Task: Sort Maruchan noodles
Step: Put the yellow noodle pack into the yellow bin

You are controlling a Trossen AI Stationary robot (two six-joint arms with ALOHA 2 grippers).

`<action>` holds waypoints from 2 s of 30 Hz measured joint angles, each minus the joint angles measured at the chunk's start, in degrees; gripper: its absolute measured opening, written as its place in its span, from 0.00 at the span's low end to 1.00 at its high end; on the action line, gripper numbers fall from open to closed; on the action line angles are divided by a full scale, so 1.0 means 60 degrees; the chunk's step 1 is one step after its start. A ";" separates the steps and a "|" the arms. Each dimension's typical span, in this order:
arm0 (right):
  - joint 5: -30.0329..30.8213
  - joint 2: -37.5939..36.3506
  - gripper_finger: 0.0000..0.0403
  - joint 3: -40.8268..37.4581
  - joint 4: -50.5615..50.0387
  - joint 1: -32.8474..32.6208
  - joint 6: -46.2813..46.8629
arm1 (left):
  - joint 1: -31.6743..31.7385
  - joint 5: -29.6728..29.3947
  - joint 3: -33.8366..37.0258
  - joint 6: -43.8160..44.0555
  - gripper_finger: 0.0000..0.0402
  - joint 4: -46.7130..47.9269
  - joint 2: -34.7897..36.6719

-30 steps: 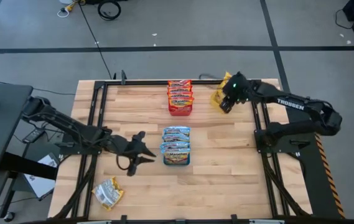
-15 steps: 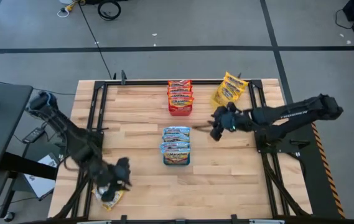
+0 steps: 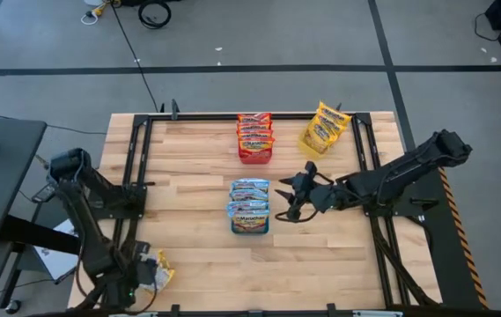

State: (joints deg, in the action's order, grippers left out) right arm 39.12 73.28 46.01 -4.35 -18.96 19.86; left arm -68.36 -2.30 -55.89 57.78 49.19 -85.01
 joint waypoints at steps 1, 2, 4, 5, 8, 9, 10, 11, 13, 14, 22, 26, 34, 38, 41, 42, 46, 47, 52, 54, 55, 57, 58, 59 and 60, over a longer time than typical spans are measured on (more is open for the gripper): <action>-0.0001 0.0099 0.39 0.0005 0.0028 -0.0002 0.0043 | -0.0091 -0.0034 0.0009 -0.0201 0.12 0.0161 -0.0078; -0.0003 0.0197 0.39 0.0005 0.0028 -0.0004 0.0143 | -0.0134 -0.0139 0.0016 -0.0395 0.14 0.0288 -0.0148; -0.0017 0.0364 0.39 0.0001 0.0010 -0.0004 0.0312 | -0.0181 -0.0430 0.0016 -0.0968 0.19 0.0202 -0.0306; -0.0034 0.0432 0.39 0.0001 0.0017 -0.0004 0.0397 | -0.0202 -0.0566 0.0017 -0.1319 0.22 0.0153 -0.0378; -0.0216 0.0492 0.39 0.0001 0.0005 -0.0004 0.0522 | -0.0222 -0.0747 0.0016 -0.2442 0.32 0.0060 -0.0781; -0.0253 0.0505 0.39 0.0005 0.0014 -0.0004 0.0523 | -0.0226 -0.0748 0.0016 -0.2732 0.35 0.0059 -0.0946; -0.0277 0.0503 0.39 0.0001 -0.0029 -0.0009 0.0521 | -0.0226 -0.0756 0.0016 -0.3009 0.38 0.0066 -0.1121; -0.0331 0.0500 0.39 0.0001 0.0001 -0.0015 0.0523 | -0.0226 -0.0782 -0.0010 -0.3274 0.41 0.0062 -0.1288; -0.0526 0.0490 0.39 0.0001 0.0052 -0.0015 0.0521 | -0.0220 -0.0864 -0.0035 -0.3793 0.46 -0.0005 -0.1571; -0.0561 0.0490 0.39 0.0001 0.0049 -0.0028 0.0519 | -0.0205 -0.0979 -0.0037 -0.4009 0.47 -0.0147 -0.1699; -0.0977 0.0447 0.39 0.0001 0.0502 -0.0233 0.0058 | 0.0387 -0.2375 -0.0006 -0.5191 0.37 -0.2154 -0.1913; -0.1130 0.0410 0.39 -0.0002 0.0860 -0.0591 -0.0429 | 0.1082 -0.2762 -0.0012 -0.5732 0.19 -0.2730 -0.2214; -0.0621 0.0410 0.37 -0.0002 0.2199 -0.2118 -0.2176 | 0.2627 -0.3481 -0.0152 -0.6023 0.02 -0.3622 -0.2364; -0.0196 0.0417 0.37 -0.0002 0.2341 -0.2631 -0.2736 | 0.3081 -0.3577 -0.0312 -0.5990 0.01 -0.3050 -0.1550; -0.0014 0.0644 0.37 0.0012 0.2977 -0.2823 -0.3286 | 0.3188 -0.3701 -0.0363 -0.5985 0.01 -0.2904 -0.0448; 0.0098 0.0818 0.37 0.0010 0.3291 -0.2891 -0.3589 | 0.3198 -0.3748 -0.0306 -0.5985 0.01 -0.2933 -0.0092; 0.0126 0.1894 0.37 0.0006 0.5498 -0.2925 -0.5141 | 0.3238 -0.4314 -0.0124 -0.5992 0.00 -0.3109 0.1506; 0.0130 0.2211 0.37 0.0052 0.6038 -0.2925 -0.5548 | 0.3235 -0.4488 -0.0026 -0.5989 0.00 -0.3268 0.1913; 0.0310 0.3629 0.38 0.0965 0.6936 -0.2872 -0.6993 | 0.3206 -0.5020 0.0897 -0.6033 0.00 -0.4794 0.3725; 0.0299 0.4179 0.40 0.1539 0.6941 -0.2828 -0.7213 | 0.3226 -0.5171 0.1472 -0.6283 0.00 -0.6044 0.4297; 0.0295 0.4446 0.41 0.1805 0.6928 -0.2808 -0.7322 | 0.3251 -0.5173 0.1825 -0.6561 0.00 -0.6793 0.4541; 0.0334 0.4943 0.44 0.2370 0.6849 -0.2792 -0.7476 | 0.3368 -0.4954 0.2539 -0.7363 0.00 -0.8611 0.4896; 0.0330 0.5154 0.46 0.2636 0.6803 -0.2784 -0.7598 | 0.3440 -0.4704 0.2888 -0.7800 0.00 -0.9593 0.5053; 0.0352 0.5333 0.49 0.2865 0.6776 -0.2769 -0.7795 | 0.3520 -0.4409 0.3225 -0.8171 0.00 -1.0496 0.5175; 0.0449 0.5501 0.51 0.3083 0.6745 -0.2761 -0.7992 | 0.3612 -0.4140 0.3512 -0.8497 0.00 -1.1315 0.5237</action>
State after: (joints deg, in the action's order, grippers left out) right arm 41.82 106.29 64.51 36.12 -35.53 -28.10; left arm -46.69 -27.14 -34.81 6.80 -18.70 -53.58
